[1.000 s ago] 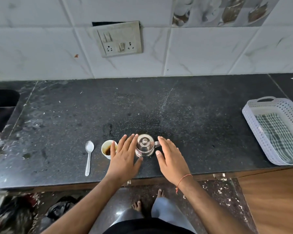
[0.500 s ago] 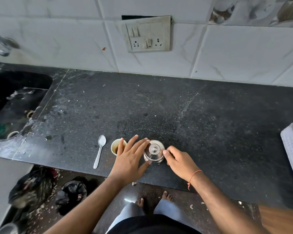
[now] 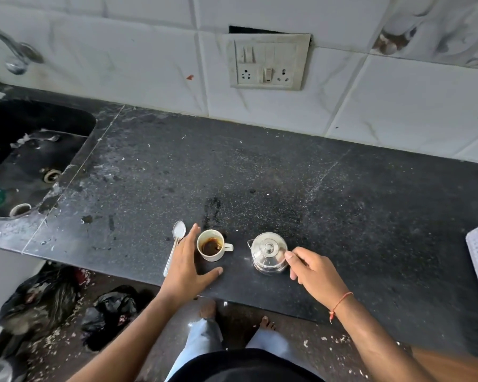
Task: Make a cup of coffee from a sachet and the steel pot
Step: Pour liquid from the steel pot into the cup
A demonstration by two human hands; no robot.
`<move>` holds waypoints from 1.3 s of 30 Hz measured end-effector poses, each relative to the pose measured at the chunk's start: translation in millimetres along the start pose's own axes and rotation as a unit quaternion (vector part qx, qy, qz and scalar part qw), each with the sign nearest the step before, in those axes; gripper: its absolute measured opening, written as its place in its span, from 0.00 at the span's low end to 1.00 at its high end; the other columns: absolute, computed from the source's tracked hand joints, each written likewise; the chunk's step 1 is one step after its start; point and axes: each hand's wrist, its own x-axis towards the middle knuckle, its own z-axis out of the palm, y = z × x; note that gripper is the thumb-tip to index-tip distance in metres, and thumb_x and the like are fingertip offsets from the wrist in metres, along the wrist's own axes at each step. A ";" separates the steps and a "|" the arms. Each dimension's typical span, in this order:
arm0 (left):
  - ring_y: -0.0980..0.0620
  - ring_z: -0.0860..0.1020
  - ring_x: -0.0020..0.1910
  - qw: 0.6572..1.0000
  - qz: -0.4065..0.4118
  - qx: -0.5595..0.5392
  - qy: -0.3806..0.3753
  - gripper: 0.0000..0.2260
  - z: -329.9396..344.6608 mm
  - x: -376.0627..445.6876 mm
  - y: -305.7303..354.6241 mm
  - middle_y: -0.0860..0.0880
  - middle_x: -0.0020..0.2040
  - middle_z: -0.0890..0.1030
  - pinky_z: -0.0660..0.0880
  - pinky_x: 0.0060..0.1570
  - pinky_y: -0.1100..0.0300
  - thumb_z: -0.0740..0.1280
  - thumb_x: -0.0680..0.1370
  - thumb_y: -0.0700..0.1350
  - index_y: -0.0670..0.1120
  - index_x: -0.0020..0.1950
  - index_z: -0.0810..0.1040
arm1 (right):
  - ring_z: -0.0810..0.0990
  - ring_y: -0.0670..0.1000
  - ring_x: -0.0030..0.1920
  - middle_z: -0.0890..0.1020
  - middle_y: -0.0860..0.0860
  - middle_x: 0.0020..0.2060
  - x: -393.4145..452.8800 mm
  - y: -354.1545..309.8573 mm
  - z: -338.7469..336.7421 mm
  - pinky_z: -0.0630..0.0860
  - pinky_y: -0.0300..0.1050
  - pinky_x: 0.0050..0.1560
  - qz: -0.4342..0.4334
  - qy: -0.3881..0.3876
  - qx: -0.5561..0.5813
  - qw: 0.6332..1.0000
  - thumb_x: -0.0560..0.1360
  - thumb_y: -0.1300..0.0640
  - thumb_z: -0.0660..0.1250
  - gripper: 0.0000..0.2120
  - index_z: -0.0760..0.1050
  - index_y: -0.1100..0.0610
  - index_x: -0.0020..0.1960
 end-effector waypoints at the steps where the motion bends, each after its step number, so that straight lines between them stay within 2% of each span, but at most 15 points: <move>1: 0.59 0.61 0.81 1.000 0.003 -0.003 -0.009 0.54 -0.1 3.0 -4.5 0.54 0.84 0.65 0.49 0.78 0.74 0.86 0.70 0.55 0.45 0.87 0.58 | 0.80 0.48 0.32 0.84 0.48 0.33 -1.9 -5.9 -0.5 0.77 0.46 0.40 0.001 0.008 0.003 1.000 0.86 0.44 0.62 0.21 0.76 0.52 0.38; 5: 0.61 0.66 0.77 0.999 0.013 -0.033 -0.030 0.50 -1.7 12.2 -13.7 0.58 0.79 0.68 0.51 0.75 0.77 0.85 0.71 0.53 0.44 0.86 0.63 | 0.74 0.42 0.27 0.82 0.49 0.29 -5.9 -33.1 -0.7 0.70 0.37 0.32 -0.011 0.046 -0.008 0.999 0.85 0.46 0.65 0.23 0.76 0.56 0.36; 9: 0.65 0.70 0.74 0.996 0.023 -0.075 -0.034 0.46 -6.3 22.4 -16.1 0.61 0.75 0.73 0.57 0.73 0.76 0.84 0.72 0.54 0.47 0.85 0.66 | 0.71 0.42 0.25 0.79 0.49 0.26 -1.5 -61.8 1.6 0.67 0.35 0.31 -0.022 0.056 -0.040 0.997 0.85 0.46 0.66 0.23 0.74 0.56 0.34; 11: 0.64 0.71 0.74 0.995 0.031 -0.085 -0.044 0.44 -6.8 27.4 -19.5 0.60 0.75 0.75 0.63 0.76 0.69 0.83 0.73 0.56 0.50 0.84 0.67 | 0.70 0.42 0.25 0.78 0.50 0.25 1.1 -74.4 3.4 0.67 0.38 0.30 -0.033 0.058 -0.057 0.996 0.84 0.45 0.66 0.23 0.74 0.55 0.34; 13: 0.60 0.72 0.75 0.993 0.054 -0.086 -0.055 0.41 -5.0 28.8 -22.5 0.57 0.75 0.76 0.67 0.78 0.58 0.82 0.73 0.58 0.51 0.82 0.70 | 0.70 0.44 0.26 0.79 0.54 0.27 3.3 -80.9 3.2 0.71 0.48 0.32 -0.044 0.053 -0.084 0.994 0.84 0.43 0.66 0.23 0.74 0.55 0.35; 15: 0.56 0.69 0.79 0.992 0.076 -0.074 -0.062 0.39 -0.4 29.0 -23.0 0.57 0.77 0.75 0.66 0.81 0.53 0.80 0.73 0.61 0.52 0.81 0.71 | 0.72 0.50 0.27 0.79 0.56 0.29 7.0 -84.0 0.0 0.73 0.53 0.35 -0.045 0.048 -0.124 0.990 0.83 0.41 0.66 0.24 0.73 0.56 0.35; 17: 0.54 0.66 0.82 0.993 0.087 -0.063 -0.057 0.39 2.3 32.0 -18.4 0.56 0.78 0.75 0.61 0.82 0.55 0.79 0.74 0.62 0.52 0.81 0.71 | 0.75 0.54 0.29 0.79 0.55 0.28 8.4 -88.9 -5.7 0.74 0.54 0.36 -0.056 0.033 -0.154 0.986 0.83 0.41 0.65 0.24 0.72 0.55 0.35; 19: 0.54 0.65 0.82 0.993 0.075 -0.076 -0.046 0.39 -16.8 33.5 -45.5 0.56 0.78 0.75 0.59 0.82 0.58 0.79 0.74 0.64 0.52 0.81 0.72 | 0.74 0.53 0.29 0.77 0.54 0.28 23.9 -121.1 19.0 0.74 0.53 0.35 -0.073 0.011 -0.212 0.975 0.83 0.40 0.65 0.24 0.71 0.55 0.35; 24: 0.54 0.65 0.82 0.991 0.089 -0.079 -0.063 0.39 -9.2 37.5 -35.5 0.56 0.77 0.76 0.59 0.81 0.60 0.79 0.73 0.65 0.52 0.79 0.73 | 0.69 0.50 0.26 0.71 0.50 0.23 26.9 -127.0 13.1 0.69 0.49 0.32 -0.084 -0.002 -0.288 0.954 0.82 0.39 0.64 0.25 0.71 0.55 0.34; 29: 0.55 0.66 0.81 0.991 0.079 -0.089 -0.066 0.38 -10.1 39.0 -36.5 0.57 0.76 0.76 0.60 0.82 0.59 0.80 0.72 0.64 0.53 0.78 0.74 | 0.69 0.48 0.26 0.71 0.49 0.23 31.3 -143.3 20.4 0.66 0.48 0.32 -0.072 -0.015 -0.329 0.942 0.82 0.40 0.65 0.25 0.69 0.53 0.32; 32: 0.55 0.66 0.81 0.991 0.074 -0.089 -0.070 0.39 -10.0 38.1 -37.5 0.57 0.76 0.76 0.62 0.82 0.56 0.80 0.72 0.64 0.53 0.78 0.73 | 0.70 0.48 0.27 0.72 0.49 0.23 32.1 -149.8 23.2 0.68 0.50 0.34 -0.058 -0.015 -0.345 0.937 0.82 0.40 0.65 0.25 0.69 0.53 0.31; 37: 0.55 0.64 0.82 0.991 0.070 -0.084 -0.076 0.40 -10.4 39.3 -39.5 0.58 0.77 0.76 0.58 0.82 0.61 0.80 0.72 0.65 0.53 0.80 0.72 | 0.74 0.51 0.29 0.74 0.50 0.24 32.2 -156.4 24.3 0.70 0.51 0.35 -0.048 -0.013 -0.362 0.931 0.82 0.40 0.65 0.24 0.72 0.53 0.33; 39: 0.56 0.64 0.82 0.991 0.070 -0.085 -0.081 0.40 -11.1 39.6 -39.7 0.57 0.77 0.75 0.58 0.82 0.59 0.80 0.72 0.65 0.53 0.80 0.72 | 0.75 0.51 0.30 0.74 0.50 0.25 32.4 -158.3 23.8 0.69 0.50 0.34 -0.047 -0.009 -0.365 0.930 0.82 0.40 0.65 0.24 0.73 0.54 0.34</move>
